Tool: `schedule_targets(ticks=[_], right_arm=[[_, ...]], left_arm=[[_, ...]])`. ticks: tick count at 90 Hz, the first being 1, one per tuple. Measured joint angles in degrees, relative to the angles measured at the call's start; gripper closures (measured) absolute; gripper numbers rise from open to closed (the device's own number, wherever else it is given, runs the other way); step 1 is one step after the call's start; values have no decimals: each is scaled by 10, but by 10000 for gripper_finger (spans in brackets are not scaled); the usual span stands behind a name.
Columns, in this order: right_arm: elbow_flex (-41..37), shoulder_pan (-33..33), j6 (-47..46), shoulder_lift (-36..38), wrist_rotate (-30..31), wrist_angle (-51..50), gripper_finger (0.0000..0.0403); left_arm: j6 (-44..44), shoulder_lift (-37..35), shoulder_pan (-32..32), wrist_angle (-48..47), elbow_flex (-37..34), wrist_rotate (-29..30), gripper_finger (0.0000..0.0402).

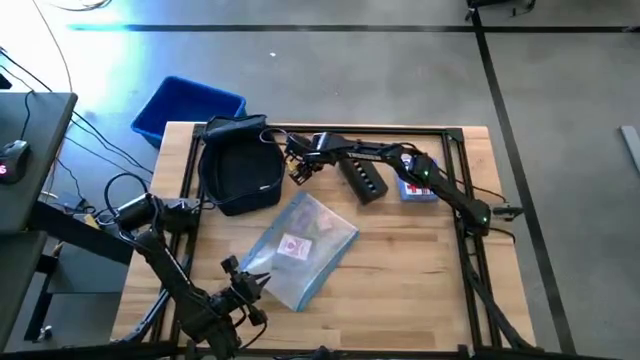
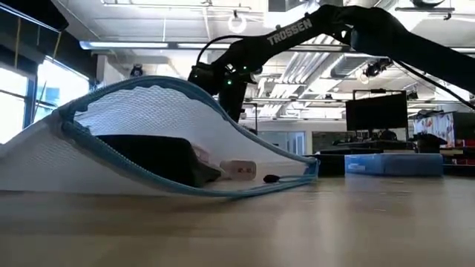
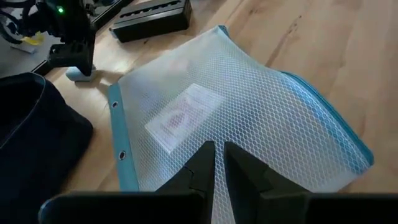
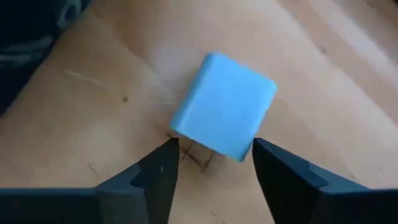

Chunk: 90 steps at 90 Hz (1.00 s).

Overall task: Unpack backpack
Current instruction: Put the white adapter into the white zip bag

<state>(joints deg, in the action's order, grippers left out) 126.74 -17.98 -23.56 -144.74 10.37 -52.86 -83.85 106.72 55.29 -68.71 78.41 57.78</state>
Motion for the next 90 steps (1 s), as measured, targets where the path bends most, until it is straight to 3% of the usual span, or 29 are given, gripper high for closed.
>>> schedule_targets(ticks=[43,75,90], right_arm=[[0,33,56,-5,41,-70,293],[0,35,98,13,-21,-50,292],[0,39,108,18,-8,-31,254]], left_arm=[[-1,0,1,0,0,-3,385],[0,0,2,7,0,-3,385],[0,0,2,7,0,-4,385]])
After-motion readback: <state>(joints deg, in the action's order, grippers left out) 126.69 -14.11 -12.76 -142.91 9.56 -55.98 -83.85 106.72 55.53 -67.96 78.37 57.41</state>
